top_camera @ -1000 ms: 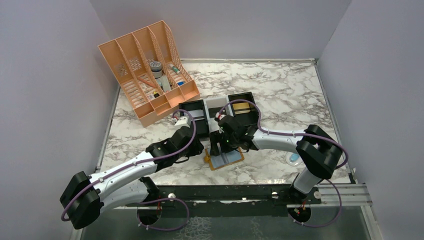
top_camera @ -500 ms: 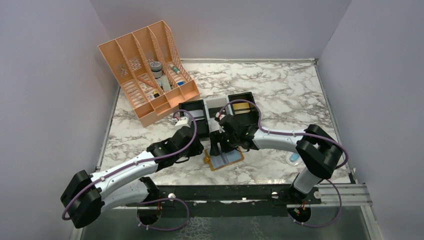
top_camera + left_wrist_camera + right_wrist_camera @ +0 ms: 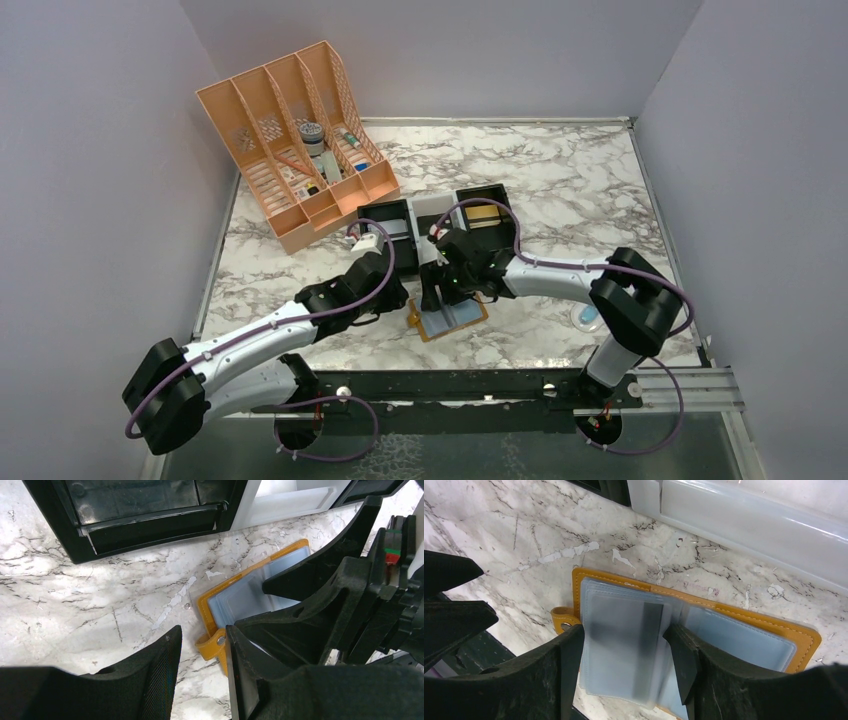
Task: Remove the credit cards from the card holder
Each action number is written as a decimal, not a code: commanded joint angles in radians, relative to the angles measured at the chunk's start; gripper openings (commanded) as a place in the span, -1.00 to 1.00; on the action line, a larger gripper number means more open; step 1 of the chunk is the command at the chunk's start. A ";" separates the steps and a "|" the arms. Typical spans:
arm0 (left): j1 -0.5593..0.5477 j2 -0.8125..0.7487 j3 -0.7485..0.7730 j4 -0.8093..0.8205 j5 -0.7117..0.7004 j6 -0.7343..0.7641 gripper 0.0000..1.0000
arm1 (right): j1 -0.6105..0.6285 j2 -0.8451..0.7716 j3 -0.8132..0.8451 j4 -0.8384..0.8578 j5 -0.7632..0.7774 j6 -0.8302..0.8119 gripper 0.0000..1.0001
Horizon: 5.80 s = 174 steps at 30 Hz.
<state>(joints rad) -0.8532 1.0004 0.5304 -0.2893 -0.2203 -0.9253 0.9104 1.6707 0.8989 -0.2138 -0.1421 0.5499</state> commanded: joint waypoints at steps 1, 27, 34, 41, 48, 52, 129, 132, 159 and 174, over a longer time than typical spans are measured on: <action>-0.004 0.007 0.002 0.026 0.015 0.009 -0.20 | 0.040 0.068 0.013 -0.088 0.099 -0.022 0.30; -0.003 -0.023 -0.004 0.008 -0.007 0.003 -0.19 | 0.103 0.058 0.043 -0.100 0.205 0.018 0.13; -0.003 -0.027 0.000 0.002 -0.003 0.009 -0.19 | 0.060 0.038 0.028 -0.029 0.058 0.011 0.06; -0.004 -0.027 -0.004 0.016 0.017 0.018 -0.19 | 0.017 0.027 -0.016 0.034 -0.048 0.030 0.05; -0.004 -0.034 -0.011 0.021 0.007 0.009 -0.19 | 0.038 0.038 0.013 -0.070 0.106 -0.036 0.30; -0.004 -0.042 -0.012 0.022 -0.004 0.002 -0.19 | 0.080 0.062 0.028 -0.111 0.206 -0.044 0.32; -0.010 0.113 -0.081 0.288 0.284 0.024 -0.24 | -0.134 0.015 -0.221 0.323 -0.298 0.176 0.16; -0.009 0.081 -0.090 0.275 0.272 0.017 -0.24 | -0.138 0.017 -0.227 0.332 -0.306 0.181 0.16; -0.009 0.164 -0.105 0.358 0.258 -0.006 -0.48 | -0.157 0.021 -0.239 0.384 -0.375 0.201 0.17; -0.013 0.175 -0.085 0.251 0.179 0.011 -0.50 | -0.181 0.021 -0.258 0.426 -0.426 0.223 0.19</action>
<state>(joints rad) -0.8600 1.1690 0.4324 -0.0006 0.0246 -0.9283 0.7326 1.6707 0.6704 0.2256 -0.5266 0.7593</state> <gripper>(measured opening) 0.247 0.595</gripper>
